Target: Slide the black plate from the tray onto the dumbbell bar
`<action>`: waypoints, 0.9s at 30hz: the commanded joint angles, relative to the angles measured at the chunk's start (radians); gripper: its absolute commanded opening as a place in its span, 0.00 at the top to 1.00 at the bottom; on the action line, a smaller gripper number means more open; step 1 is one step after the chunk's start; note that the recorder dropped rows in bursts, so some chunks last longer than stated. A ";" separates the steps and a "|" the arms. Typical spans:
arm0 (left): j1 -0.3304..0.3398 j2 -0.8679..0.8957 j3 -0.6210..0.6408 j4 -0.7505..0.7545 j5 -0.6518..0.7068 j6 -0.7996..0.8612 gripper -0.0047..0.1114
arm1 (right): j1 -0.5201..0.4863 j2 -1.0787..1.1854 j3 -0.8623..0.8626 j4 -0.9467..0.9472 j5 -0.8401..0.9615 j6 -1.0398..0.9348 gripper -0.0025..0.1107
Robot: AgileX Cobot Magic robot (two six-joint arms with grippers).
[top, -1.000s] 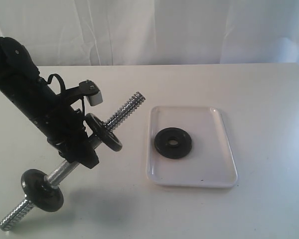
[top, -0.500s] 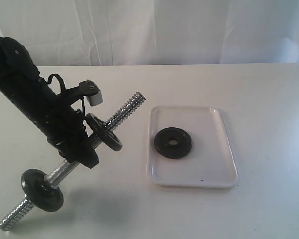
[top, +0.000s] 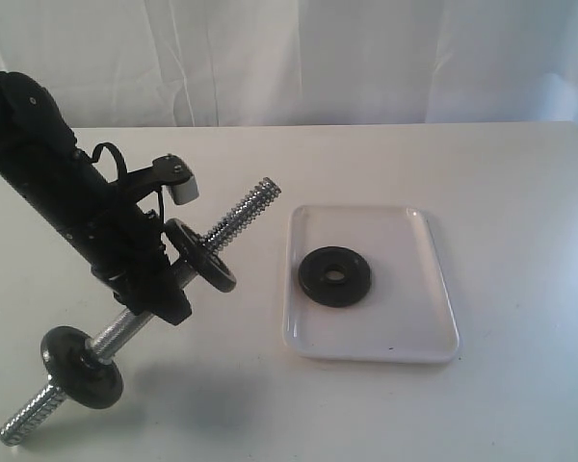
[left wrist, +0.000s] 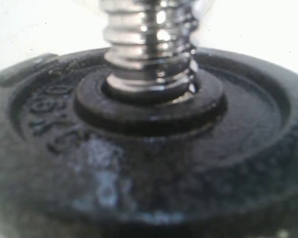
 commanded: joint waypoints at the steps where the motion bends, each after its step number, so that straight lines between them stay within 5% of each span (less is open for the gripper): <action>1: 0.000 -0.049 -0.022 -0.117 0.031 0.008 0.96 | 0.004 0.130 -0.081 -0.011 0.140 -0.228 0.98; 14: 0.000 -0.049 -0.022 -0.117 0.031 0.008 0.96 | 0.004 0.395 -0.136 0.002 0.259 -0.337 0.98; 27: 0.000 -0.049 -0.022 -0.117 0.031 0.008 0.96 | 0.004 0.411 -0.136 0.305 0.302 -0.734 0.98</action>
